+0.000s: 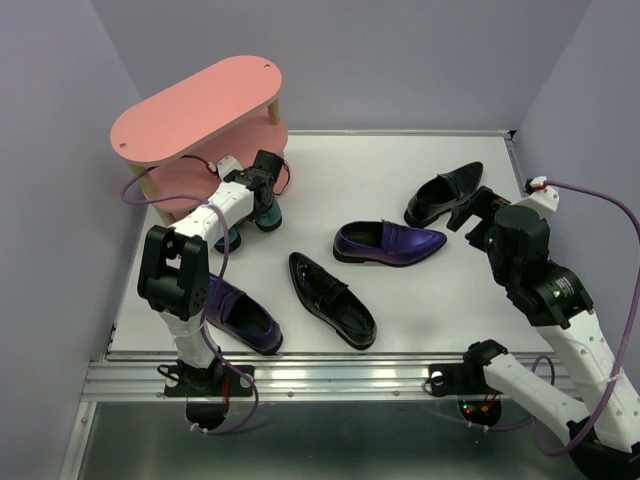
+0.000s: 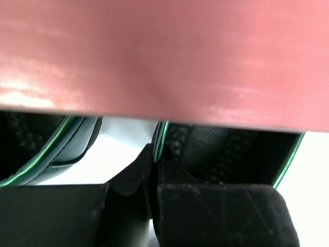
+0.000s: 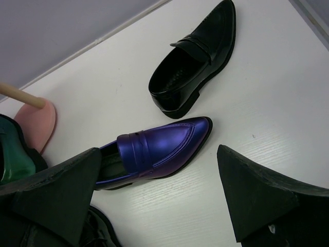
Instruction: Place and organize the shoes onto the shoe shelf
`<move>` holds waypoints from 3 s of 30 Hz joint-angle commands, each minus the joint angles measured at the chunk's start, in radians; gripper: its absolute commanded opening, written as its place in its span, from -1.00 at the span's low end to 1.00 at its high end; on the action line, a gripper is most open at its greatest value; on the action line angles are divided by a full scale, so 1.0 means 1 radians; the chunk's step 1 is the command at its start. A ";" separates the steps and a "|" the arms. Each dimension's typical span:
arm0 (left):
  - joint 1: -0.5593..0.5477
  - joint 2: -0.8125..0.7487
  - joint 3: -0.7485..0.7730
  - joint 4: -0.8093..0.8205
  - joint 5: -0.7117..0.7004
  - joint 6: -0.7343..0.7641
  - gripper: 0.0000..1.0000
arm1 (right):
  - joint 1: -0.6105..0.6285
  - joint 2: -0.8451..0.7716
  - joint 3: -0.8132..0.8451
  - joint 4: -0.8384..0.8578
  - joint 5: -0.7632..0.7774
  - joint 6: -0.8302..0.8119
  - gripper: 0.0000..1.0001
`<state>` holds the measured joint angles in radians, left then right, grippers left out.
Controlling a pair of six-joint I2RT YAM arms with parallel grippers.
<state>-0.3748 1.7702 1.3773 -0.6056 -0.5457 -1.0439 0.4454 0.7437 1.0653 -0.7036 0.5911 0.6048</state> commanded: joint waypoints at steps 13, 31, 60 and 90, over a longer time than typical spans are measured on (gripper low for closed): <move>0.025 0.031 0.146 0.093 -0.056 -0.019 -1.00 | -0.007 -0.037 0.042 0.016 -0.016 -0.014 1.00; 0.028 0.023 0.141 0.076 -0.033 -0.012 -0.08 | -0.007 -0.047 0.041 -0.005 -0.016 -0.004 1.00; -0.433 -0.140 0.110 0.027 0.032 0.411 0.25 | -0.007 -0.020 -0.033 0.042 -0.047 0.012 1.00; -0.470 0.310 0.465 0.001 0.401 1.024 0.15 | -0.007 -0.047 -0.013 0.006 -0.011 0.001 1.00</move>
<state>-0.8406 2.0914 1.8000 -0.5938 -0.1909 -0.0582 0.4454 0.6998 1.0313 -0.7113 0.5533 0.6098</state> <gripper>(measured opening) 0.632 0.999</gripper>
